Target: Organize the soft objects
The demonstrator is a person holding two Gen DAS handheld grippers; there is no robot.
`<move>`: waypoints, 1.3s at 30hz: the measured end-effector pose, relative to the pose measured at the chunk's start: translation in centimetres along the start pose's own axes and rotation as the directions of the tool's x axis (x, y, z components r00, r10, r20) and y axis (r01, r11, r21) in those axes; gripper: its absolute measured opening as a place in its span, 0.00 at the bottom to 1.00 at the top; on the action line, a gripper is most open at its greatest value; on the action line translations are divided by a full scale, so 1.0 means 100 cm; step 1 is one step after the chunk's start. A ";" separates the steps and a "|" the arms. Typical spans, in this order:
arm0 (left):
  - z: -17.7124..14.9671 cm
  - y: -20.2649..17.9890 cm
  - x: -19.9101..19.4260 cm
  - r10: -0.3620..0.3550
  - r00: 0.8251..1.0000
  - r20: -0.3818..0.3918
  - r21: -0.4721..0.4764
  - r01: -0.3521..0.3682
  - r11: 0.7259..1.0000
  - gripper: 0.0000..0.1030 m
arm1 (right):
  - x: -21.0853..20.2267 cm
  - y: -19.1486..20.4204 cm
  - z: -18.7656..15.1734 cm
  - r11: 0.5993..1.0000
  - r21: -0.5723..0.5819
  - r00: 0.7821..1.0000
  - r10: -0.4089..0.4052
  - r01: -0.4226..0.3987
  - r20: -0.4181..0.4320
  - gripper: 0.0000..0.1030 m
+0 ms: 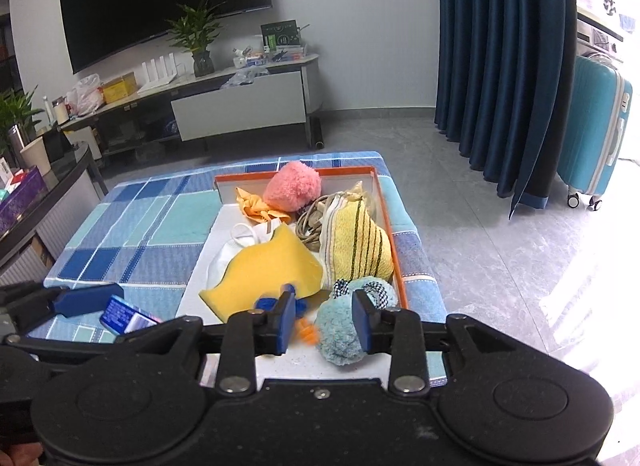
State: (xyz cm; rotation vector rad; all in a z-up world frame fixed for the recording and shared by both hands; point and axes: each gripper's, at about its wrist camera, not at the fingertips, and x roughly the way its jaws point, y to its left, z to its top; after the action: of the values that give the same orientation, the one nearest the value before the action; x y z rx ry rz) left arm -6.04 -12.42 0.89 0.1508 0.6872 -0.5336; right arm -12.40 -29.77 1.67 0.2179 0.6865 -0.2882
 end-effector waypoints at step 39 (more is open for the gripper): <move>-0.021 -0.018 -0.032 0.169 0.983 -0.074 -0.020 -0.171 0.985 1.00 | -0.057 -0.010 -0.022 0.998 0.034 0.997 -0.053 0.051 0.062 0.57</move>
State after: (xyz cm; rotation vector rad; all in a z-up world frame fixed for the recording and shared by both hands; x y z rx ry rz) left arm -10.20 -12.01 1.37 0.2028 0.7433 -0.3565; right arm -18.18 -29.01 3.63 0.2211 0.6267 -0.3543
